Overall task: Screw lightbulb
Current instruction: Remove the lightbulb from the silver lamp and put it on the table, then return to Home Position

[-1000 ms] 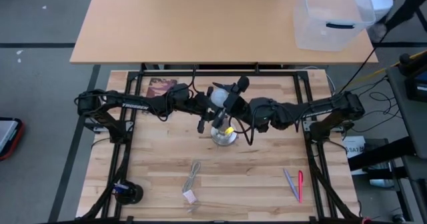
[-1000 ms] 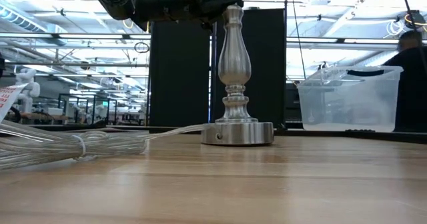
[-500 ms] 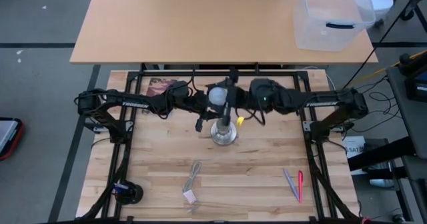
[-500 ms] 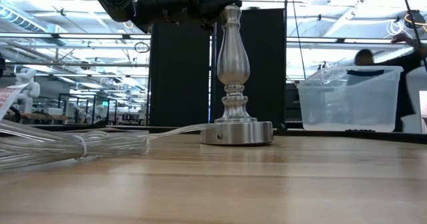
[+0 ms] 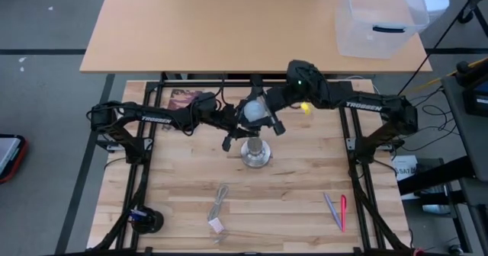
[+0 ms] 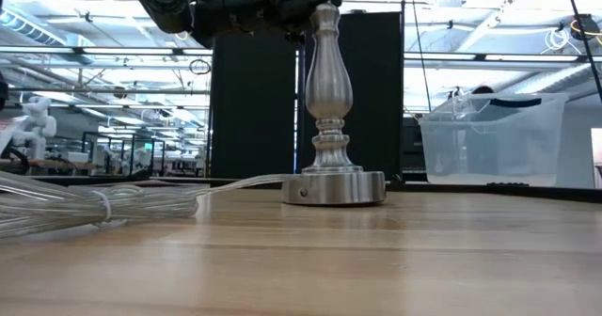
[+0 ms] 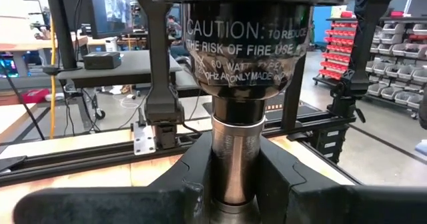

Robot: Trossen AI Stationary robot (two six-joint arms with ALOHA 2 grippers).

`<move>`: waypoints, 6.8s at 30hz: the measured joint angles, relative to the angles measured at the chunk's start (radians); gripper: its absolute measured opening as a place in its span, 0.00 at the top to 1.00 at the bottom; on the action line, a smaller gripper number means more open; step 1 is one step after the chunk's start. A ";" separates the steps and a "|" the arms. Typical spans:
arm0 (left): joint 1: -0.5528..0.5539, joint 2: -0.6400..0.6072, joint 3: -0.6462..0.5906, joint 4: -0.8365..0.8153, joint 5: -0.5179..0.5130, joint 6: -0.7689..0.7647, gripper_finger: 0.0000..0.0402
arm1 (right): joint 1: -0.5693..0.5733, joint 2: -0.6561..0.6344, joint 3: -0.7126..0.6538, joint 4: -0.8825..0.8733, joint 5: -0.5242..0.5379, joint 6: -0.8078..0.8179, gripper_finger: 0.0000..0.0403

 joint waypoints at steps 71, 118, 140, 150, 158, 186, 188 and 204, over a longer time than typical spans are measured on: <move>0.005 -0.003 0.000 -0.046 -0.011 -0.052 0.81 | -0.271 -0.082 0.004 -0.473 0.460 0.347 0.37; -0.013 -0.003 -0.002 -0.027 -0.126 -0.012 0.81 | 0.254 0.038 -0.876 0.013 1.128 1.260 0.37; -0.080 -0.003 -0.006 0.028 -0.194 -0.053 0.32 | 0.307 0.105 -0.875 0.073 1.173 1.288 0.35; -0.084 -0.073 -0.013 -0.097 -0.196 -0.047 0.22 | 0.306 0.104 -0.875 0.074 1.145 1.286 0.34; -0.084 -0.101 -0.008 -0.160 -0.251 -0.022 0.22 | 0.306 0.104 -0.875 0.082 1.132 1.272 0.24; -0.082 -0.586 -0.005 -0.651 -0.509 0.135 0.23 | 0.240 -0.259 -0.873 0.015 1.282 0.816 0.12; -0.081 -0.625 -0.005 -0.726 -0.566 0.145 0.25 | 0.240 -0.324 -0.873 -0.033 1.345 0.762 0.15; -0.023 -1.082 -0.247 -0.849 -0.640 0.141 0.98 | 0.300 -0.842 -1.022 -0.002 1.347 0.282 0.96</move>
